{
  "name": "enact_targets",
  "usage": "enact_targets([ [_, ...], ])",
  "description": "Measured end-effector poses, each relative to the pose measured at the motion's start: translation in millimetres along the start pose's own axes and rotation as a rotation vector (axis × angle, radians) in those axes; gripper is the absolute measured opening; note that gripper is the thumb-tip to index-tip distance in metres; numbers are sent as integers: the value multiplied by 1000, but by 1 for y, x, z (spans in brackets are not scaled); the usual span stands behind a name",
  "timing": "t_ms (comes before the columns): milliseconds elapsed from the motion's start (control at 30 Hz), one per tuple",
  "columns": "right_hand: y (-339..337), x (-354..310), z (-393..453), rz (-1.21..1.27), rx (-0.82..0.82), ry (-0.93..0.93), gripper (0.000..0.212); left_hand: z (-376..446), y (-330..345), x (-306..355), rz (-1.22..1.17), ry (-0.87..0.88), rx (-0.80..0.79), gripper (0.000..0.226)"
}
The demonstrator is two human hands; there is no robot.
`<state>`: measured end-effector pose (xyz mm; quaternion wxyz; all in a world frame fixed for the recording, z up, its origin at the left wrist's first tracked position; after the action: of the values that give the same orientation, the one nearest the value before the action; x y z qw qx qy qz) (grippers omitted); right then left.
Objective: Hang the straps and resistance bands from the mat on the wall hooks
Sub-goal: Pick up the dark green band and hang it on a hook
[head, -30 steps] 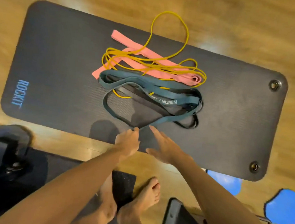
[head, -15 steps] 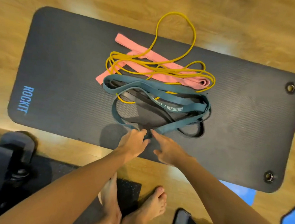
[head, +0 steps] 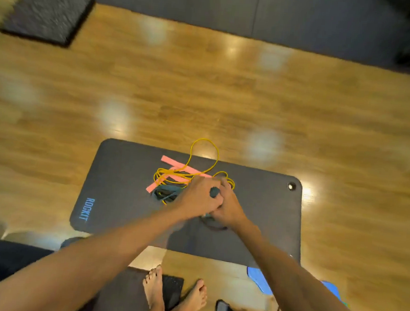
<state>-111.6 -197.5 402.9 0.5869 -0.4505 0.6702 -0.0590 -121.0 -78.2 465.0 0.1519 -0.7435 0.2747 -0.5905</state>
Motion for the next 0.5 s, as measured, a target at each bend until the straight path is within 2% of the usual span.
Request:
enact_targets([
  [67, -56, -69, -19, 156, 107, 40, 11, -5, -48, 66, -107, 12, 12, 18],
  [133, -103, -126, -39, 272, 174, 30, 18, -14, -95, 122, -241, 23, -2, 29],
  [200, -136, -162, -53, 309, 234, -5, 15, -23, -132, 162, -387, -4, -54, 23],
  [333, -184, -210, -76, 214, 303, 12, 16, -42, -184, 223, -531, 38, -130, 14],
  [433, -205, -238, -88, 116, 232, -13, 34, -51, -218, 260, -572, 99, -156, 20],
  [500, -213, -253, -90, 42, 203, 8, 33, -56, -243, 277, -689, 126, -173, 31],
])
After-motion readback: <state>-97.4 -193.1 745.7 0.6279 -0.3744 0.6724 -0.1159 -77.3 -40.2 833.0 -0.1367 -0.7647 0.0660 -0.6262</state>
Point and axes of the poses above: each hand's wrist, its own z-axis towards the middle knuckle, its own y-axis out of the palm, x = y × z, the point moved 1 cm from there along z, towards the middle knuckle, and after that the axes turned 6 degrees about -z, right-handed, at the moved point
